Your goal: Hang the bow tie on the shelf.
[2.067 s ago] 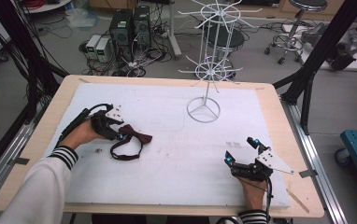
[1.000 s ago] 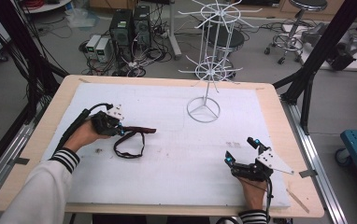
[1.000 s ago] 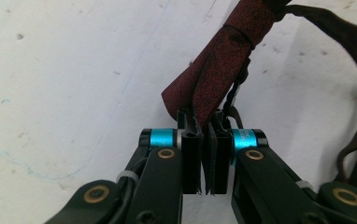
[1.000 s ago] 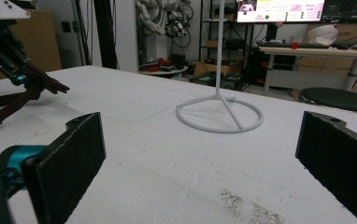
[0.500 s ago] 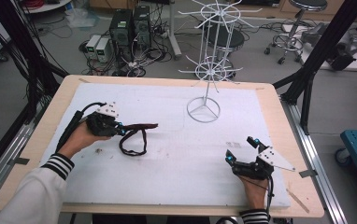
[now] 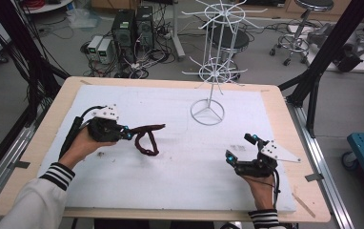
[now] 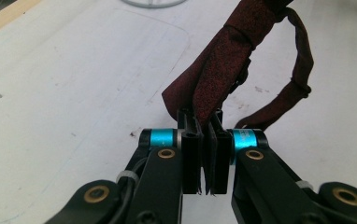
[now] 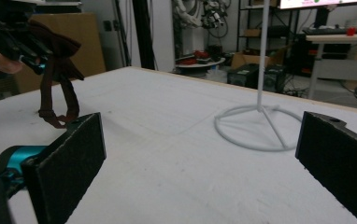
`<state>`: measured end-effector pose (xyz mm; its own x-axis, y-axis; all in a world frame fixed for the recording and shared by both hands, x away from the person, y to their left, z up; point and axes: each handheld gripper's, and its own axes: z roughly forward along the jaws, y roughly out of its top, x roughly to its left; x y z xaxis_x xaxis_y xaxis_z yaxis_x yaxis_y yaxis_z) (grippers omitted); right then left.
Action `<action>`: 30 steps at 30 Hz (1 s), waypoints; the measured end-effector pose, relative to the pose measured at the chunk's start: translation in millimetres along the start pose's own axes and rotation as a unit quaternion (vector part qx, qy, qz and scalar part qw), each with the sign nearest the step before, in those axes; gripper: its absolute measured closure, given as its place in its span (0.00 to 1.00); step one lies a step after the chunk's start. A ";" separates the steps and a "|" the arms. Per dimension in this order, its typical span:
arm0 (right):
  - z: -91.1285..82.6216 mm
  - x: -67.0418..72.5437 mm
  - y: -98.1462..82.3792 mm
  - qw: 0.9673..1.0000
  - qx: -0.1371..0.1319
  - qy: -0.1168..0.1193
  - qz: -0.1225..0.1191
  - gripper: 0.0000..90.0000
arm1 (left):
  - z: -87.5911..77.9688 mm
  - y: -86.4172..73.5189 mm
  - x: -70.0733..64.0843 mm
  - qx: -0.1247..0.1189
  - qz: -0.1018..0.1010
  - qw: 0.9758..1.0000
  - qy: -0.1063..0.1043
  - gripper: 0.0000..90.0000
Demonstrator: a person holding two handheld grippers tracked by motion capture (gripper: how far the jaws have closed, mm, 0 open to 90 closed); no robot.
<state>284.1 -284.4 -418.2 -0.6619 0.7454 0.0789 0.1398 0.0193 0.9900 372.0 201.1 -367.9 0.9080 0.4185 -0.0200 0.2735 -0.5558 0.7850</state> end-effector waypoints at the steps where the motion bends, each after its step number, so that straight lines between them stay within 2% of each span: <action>1: 1.1 0.2 3.5 1.000 0.002 0.003 -0.002 0.01 | 0.1 0.9 -1.6 -0.002 0.002 1.000 -0.002 0.96; 6: 6.8 1.5 19.6 1.000 0.007 0.022 -0.005 0.01 | 0.6 6.3 -9.5 -0.011 0.000 1.000 -0.009 0.96; 12: 17.3 6.5 37.8 0.998 0.019 0.055 -0.023 0.01 | 0.4 10.8 -15.5 -0.027 -0.010 0.999 -0.016 0.96; 15: 22.8 9.3 46.2 0.995 0.029 0.087 -0.037 0.01 | 0.7 12.1 -17.7 -0.028 -0.012 0.999 -0.020 0.96; 18: 28.7 13.9 55.9 0.992 0.035 0.103 -0.057 0.01 | 1.1 13.9 -18.6 -0.036 -0.017 0.999 -0.024 0.96; 22: 37.2 18.9 67.0 0.989 0.041 0.125 -0.063 0.01 | 2.9 17.3 -21.1 -0.046 -0.019 0.998 -0.034 0.96; 27: 51.4 28.7 83.9 0.983 0.050 0.160 -0.075 0.01 | 7.8 22.1 -24.9 -0.058 -0.021 0.997 -0.047 0.96; 29: 55.9 32.5 88.0 0.981 0.055 0.164 -0.083 0.01 | 10.2 24.1 -26.2 -0.066 -0.021 0.996 -0.057 0.96; 30: 59.5 35.2 90.6 0.979 0.061 0.172 -0.087 0.01 | 11.4 25.3 -27.5 -0.068 -0.022 0.996 -0.061 0.96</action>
<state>317.4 -216.7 -332.7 -0.8891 0.4565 -0.0342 0.0758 0.2203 0.9725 357.6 167.4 -354.6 0.9299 0.3460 -0.1243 0.2758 -0.4330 0.8582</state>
